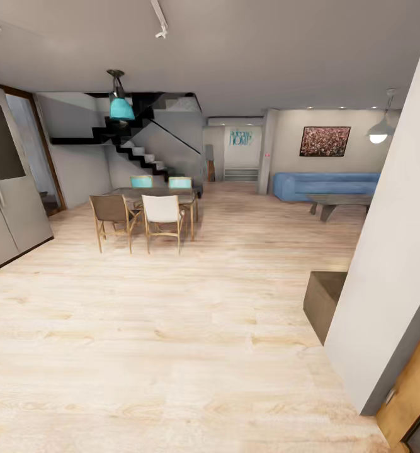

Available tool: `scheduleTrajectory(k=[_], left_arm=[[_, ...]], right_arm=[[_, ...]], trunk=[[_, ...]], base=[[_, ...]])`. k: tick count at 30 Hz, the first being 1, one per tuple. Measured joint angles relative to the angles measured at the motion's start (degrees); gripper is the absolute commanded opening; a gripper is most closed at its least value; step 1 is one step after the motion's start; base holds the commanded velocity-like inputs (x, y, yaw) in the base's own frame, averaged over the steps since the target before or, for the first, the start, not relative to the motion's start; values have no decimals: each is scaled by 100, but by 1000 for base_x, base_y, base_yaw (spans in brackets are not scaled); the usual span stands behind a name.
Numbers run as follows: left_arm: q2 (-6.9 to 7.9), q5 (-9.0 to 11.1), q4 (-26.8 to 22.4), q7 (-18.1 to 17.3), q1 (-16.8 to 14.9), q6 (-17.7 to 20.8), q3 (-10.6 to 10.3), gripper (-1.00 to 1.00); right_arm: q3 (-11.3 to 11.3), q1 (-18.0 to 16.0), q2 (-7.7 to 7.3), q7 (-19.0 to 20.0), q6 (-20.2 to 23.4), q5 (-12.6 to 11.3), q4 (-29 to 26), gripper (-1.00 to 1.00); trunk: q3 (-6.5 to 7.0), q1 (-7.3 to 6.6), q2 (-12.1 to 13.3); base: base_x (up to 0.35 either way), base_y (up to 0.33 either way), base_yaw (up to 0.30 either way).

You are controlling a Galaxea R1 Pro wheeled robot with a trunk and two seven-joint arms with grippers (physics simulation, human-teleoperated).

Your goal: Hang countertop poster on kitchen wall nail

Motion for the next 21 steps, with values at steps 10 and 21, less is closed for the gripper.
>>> scheduleTrajectory(k=[10,21], left_arm=[[-60,-10,-310,-13,48,-34,-14,100],[-60,-10,-390,-13,49,-34,-14,100]], right_arm=[[9,-327,8,22,-50,34,-204,100],[9,-445,8,22,-50,34,-204,100]], trunk=[[2,0,1],[2,0,1]], base=[[0,0,0],[0,0,0]])
